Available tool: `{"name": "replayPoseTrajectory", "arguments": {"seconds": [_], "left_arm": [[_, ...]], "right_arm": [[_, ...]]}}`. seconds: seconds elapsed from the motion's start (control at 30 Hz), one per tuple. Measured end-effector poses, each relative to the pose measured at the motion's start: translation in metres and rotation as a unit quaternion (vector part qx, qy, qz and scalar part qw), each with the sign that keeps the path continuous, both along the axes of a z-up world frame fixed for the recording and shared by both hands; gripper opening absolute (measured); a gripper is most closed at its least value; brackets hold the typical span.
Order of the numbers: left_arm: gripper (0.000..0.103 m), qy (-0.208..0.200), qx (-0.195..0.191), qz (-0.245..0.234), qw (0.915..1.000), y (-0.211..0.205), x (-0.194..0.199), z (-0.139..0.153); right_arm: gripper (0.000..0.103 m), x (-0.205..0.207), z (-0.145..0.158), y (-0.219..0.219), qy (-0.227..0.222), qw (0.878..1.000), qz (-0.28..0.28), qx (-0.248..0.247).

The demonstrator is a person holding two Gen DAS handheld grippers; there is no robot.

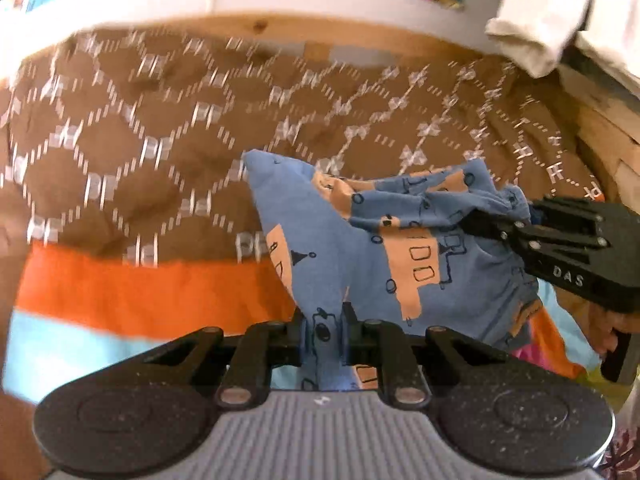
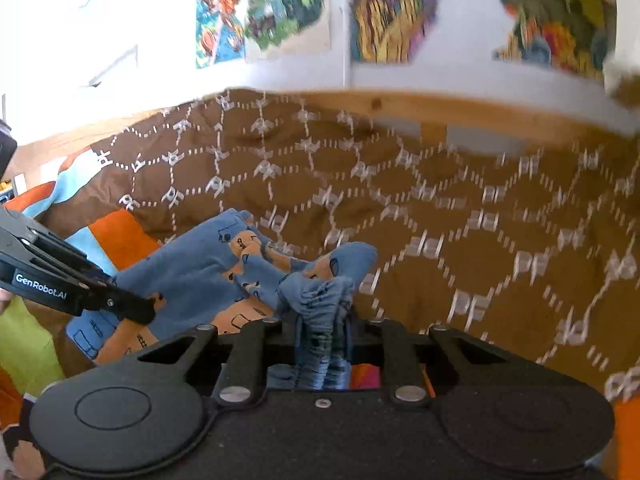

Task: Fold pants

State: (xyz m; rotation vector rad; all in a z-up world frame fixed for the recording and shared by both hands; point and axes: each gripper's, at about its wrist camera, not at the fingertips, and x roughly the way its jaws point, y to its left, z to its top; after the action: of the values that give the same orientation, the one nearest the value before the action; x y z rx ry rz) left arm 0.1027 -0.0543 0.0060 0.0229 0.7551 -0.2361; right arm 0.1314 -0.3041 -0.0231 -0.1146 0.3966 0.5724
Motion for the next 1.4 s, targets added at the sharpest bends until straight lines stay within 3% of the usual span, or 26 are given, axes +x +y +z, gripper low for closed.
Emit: {"name": "replayPoseTrajectory", "arguments": {"seconds": [0.1,0.17,0.27,0.47,0.53,0.6,0.7,0.73,0.8,1.0,1.07,1.17,1.4], "left_arm": [[0.017,-0.026,0.006,-0.013,0.9996,-0.008,0.014,0.009],[0.017,-0.03,-0.012,-0.011,0.9994,-0.01,0.031,0.012],[0.017,-0.037,-0.037,-0.006,0.9986,-0.01,0.056,0.011],[0.018,-0.032,-0.045,-0.007,0.9984,-0.011,0.095,-0.018],[0.019,-0.012,-0.047,-0.005,0.9988,-0.009,0.105,-0.029],[0.022,-0.004,-0.056,-0.003,0.9984,-0.005,0.107,-0.036],[0.034,-0.006,-0.053,-0.001,0.9986,-0.001,0.106,-0.036],[0.045,-0.007,-0.049,0.002,0.9988,0.0,0.105,-0.036],[0.054,-0.006,-0.042,0.012,0.999,0.002,0.104,-0.033],[0.082,-0.008,-0.046,0.046,0.9978,0.008,0.098,-0.024],[0.093,-0.017,-0.044,0.053,0.9975,0.008,0.094,-0.017],[0.1,-0.038,-0.027,0.061,0.997,0.005,0.085,-0.005],[0.103,-0.085,0.004,0.072,0.9937,-0.008,0.06,0.02]], "right_arm": [[0.019,0.01,0.013,-0.003,-0.028,1.0,-0.01,-0.008],[0.019,0.025,0.022,-0.009,-0.028,0.999,-0.019,-0.002],[0.02,0.053,0.031,-0.017,-0.013,1.0,-0.023,0.011],[0.021,0.104,0.023,-0.025,0.031,0.999,-0.014,0.021],[0.023,0.118,0.01,-0.029,0.06,0.998,-0.01,0.034],[0.032,0.127,-0.002,-0.034,0.08,0.996,-0.019,0.044],[0.05,0.133,-0.01,-0.048,0.099,0.992,-0.033,0.075],[0.054,0.133,-0.01,-0.052,0.099,0.991,-0.036,0.08],[0.074,0.13,-0.009,-0.055,0.092,0.992,-0.046,0.079],[0.099,0.116,0.001,-0.063,0.072,0.99,-0.076,0.092],[0.102,0.106,0.006,-0.061,0.047,0.992,-0.084,0.081],[0.102,0.093,0.015,-0.057,0.019,0.992,-0.096,0.075],[0.102,0.051,0.034,-0.043,-0.048,0.991,-0.11,0.061]]}}
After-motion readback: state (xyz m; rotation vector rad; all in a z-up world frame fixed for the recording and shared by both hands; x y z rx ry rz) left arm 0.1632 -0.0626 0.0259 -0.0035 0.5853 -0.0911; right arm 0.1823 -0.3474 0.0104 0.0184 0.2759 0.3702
